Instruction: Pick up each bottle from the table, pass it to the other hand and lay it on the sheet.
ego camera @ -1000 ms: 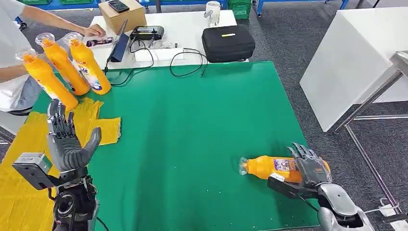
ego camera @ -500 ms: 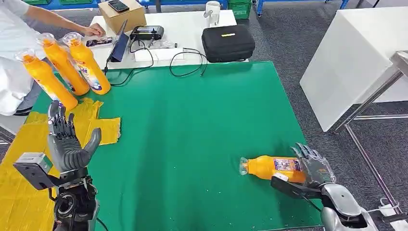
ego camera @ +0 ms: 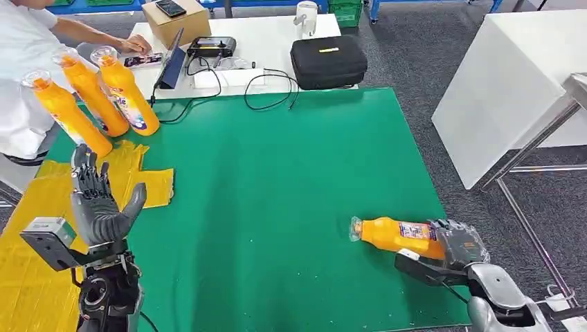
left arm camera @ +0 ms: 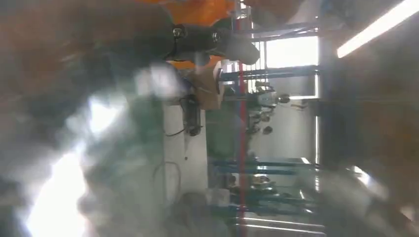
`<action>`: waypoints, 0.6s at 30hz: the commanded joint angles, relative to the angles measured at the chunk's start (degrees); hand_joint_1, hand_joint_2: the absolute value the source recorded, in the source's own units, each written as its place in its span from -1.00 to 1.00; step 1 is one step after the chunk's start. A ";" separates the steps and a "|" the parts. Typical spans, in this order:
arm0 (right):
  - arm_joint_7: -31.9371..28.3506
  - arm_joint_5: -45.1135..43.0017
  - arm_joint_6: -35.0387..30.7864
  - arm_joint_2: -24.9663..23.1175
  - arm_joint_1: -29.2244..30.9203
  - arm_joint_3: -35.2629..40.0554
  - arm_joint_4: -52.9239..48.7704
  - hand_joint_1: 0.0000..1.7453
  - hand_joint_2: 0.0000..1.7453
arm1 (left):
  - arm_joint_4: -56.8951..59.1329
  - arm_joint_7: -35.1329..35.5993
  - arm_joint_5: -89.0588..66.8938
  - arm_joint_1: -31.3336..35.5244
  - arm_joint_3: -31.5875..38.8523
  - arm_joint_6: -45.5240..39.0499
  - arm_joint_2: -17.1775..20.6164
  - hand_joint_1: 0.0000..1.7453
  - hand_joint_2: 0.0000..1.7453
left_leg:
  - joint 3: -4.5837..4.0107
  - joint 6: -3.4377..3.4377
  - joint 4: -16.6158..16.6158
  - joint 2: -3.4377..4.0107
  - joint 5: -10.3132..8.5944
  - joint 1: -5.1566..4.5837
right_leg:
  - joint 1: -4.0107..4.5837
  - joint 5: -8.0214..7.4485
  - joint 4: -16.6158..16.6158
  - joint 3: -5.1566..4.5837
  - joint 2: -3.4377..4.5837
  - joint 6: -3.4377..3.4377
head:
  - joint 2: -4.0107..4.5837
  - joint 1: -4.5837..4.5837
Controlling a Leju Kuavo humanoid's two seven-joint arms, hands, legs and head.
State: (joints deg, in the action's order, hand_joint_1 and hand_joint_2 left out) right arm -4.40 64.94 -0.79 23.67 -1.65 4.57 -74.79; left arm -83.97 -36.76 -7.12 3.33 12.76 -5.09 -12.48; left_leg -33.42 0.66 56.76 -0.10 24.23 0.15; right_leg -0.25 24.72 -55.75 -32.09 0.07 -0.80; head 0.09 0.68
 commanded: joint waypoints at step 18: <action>-9.77 -7.78 -18.45 -17.44 6.26 -4.61 -2.85 1.00 1.00 | 0.65 3.65 -0.53 1.56 -7.13 7.28 -0.43 -1.00 1.00 | -0.05 -0.06 0.03 0.14 0.04 0.07 | 0.07 -0.03 -0.01 -0.09 0.18 0.01 | 0.00 0.02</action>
State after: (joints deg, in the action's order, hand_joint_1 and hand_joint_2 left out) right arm -10.40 65.21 -14.11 17.67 -0.23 4.61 -74.88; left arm -83.95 -35.30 -5.92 4.14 12.29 -0.73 -12.70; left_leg -33.51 0.65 56.76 -0.14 24.21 0.17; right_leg -0.23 24.72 -55.77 -32.19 0.07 -0.80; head 0.09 0.70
